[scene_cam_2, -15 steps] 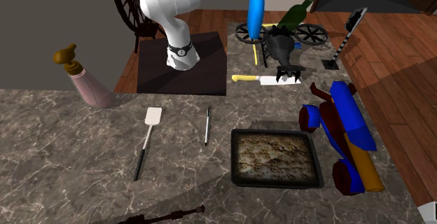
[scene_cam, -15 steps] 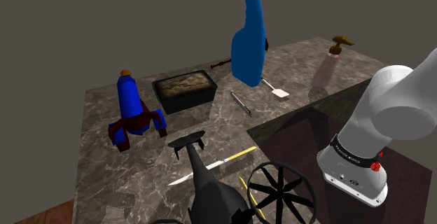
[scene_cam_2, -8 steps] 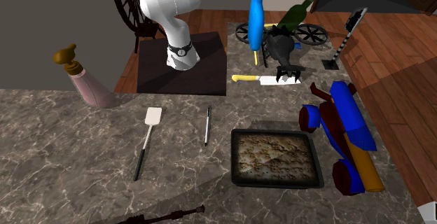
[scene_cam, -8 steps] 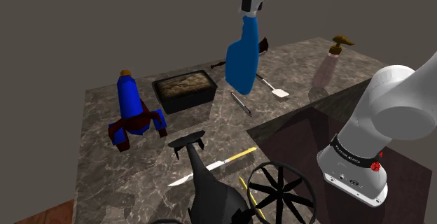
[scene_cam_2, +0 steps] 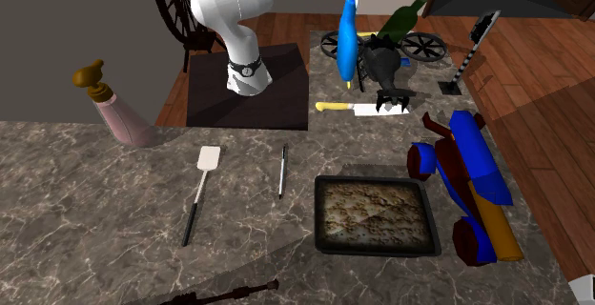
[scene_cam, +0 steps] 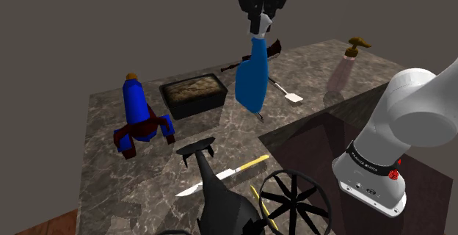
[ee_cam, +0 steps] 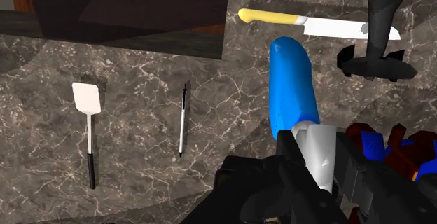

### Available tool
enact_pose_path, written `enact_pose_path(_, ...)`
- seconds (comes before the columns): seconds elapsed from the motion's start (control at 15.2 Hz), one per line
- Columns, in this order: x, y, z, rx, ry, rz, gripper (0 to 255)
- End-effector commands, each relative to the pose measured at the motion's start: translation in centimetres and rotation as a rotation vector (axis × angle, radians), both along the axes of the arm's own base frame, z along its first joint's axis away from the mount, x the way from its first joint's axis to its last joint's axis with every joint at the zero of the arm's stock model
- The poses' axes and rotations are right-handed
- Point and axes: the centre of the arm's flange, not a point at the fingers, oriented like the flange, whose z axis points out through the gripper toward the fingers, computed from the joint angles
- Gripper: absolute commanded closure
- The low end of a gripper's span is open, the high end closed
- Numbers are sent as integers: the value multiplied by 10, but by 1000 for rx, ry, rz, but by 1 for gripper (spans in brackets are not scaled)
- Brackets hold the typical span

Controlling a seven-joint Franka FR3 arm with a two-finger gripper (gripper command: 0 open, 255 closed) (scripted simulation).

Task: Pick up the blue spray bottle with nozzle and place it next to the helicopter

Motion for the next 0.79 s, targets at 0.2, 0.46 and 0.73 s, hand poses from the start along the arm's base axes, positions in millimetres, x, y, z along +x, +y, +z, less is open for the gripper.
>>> enact_pose_path(0.2, 0, -1, -27, 0, -1, 0, 255)
enact_pose_path(0.46, 0, -1, -48, 0, -1, 0, 255)
enact_pose_path(0.73, 0, -1, -69, 0, -1, 0, 255)
